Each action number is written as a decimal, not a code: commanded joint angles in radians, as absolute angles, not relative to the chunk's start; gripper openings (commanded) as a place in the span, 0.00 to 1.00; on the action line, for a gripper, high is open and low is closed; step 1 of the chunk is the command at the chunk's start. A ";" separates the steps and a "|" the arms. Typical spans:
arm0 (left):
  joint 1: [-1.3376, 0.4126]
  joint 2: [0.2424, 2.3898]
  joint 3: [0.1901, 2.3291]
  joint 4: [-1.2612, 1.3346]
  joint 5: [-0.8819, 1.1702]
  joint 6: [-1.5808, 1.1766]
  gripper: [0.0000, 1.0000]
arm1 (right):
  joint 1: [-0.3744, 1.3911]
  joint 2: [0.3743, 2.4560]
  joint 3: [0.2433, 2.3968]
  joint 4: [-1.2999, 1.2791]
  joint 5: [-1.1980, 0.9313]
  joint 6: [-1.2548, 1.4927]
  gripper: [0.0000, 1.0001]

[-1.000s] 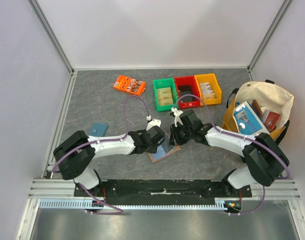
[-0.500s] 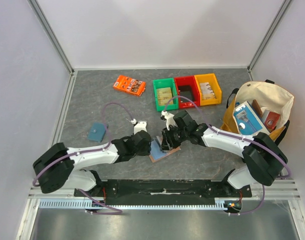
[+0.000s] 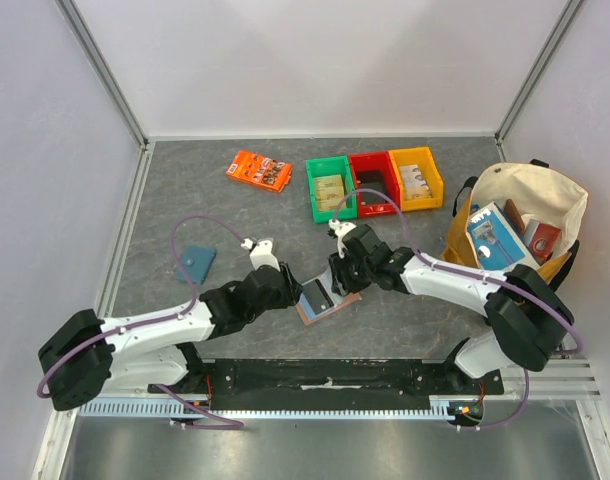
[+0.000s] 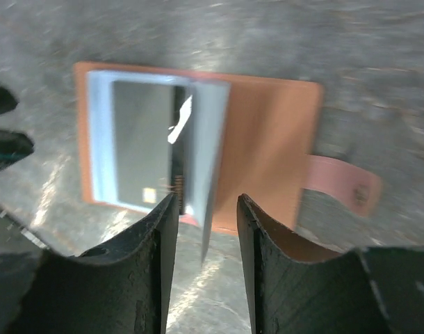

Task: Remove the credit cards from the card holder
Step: Remove the credit card from the card holder, then place the credit card in the storage box.

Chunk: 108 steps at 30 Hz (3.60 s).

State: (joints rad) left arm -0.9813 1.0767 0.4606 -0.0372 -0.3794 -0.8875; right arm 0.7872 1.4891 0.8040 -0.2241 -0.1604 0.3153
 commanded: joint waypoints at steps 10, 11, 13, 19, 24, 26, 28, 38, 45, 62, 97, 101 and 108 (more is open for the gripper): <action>-0.971 1.253 0.561 0.077 -0.255 -0.818 0.42 | 0.767 1.328 0.825 -0.218 0.027 0.275 0.48; -0.969 1.265 0.568 0.077 -0.246 -0.816 0.42 | 0.767 1.342 0.822 -0.197 -0.029 0.275 0.47; -0.965 1.285 0.572 0.075 -0.238 -0.812 0.41 | 0.767 1.380 0.822 -0.167 -0.115 0.278 0.46; -0.948 1.331 0.584 0.043 -0.219 -0.802 0.32 | 0.756 1.445 0.792 -0.049 -0.264 0.299 0.43; -0.919 1.367 0.578 0.040 -0.181 -0.805 0.23 | 0.713 1.534 0.784 0.023 -0.386 0.324 0.41; -0.916 1.377 0.577 0.041 -0.176 -0.805 0.20 | 0.693 1.563 0.781 0.047 -0.420 0.334 0.41; -0.910 1.387 0.575 0.041 -0.169 -0.807 0.18 | 0.672 1.588 0.775 0.070 -0.452 0.342 0.40; -0.870 1.401 0.555 0.023 -0.140 -0.831 0.08 | 0.575 1.718 0.732 0.238 -0.675 0.420 0.35; -0.862 1.399 0.549 0.020 -0.126 -0.834 0.07 | 0.560 1.773 0.710 0.337 -0.772 0.472 0.29; -0.859 1.404 0.548 0.014 -0.117 -0.828 0.06 | 0.443 1.729 0.632 0.356 -0.767 0.497 0.00; -0.859 1.020 0.436 0.652 -0.035 -0.767 0.81 | 0.393 1.026 0.401 0.771 -0.466 1.021 0.00; -0.859 1.068 0.451 0.735 0.023 -0.770 0.80 | 0.394 1.009 0.382 0.874 -0.471 1.072 0.00; -0.859 1.140 0.469 0.866 0.113 -0.790 0.71 | 0.397 1.000 0.356 0.962 -0.472 1.112 0.00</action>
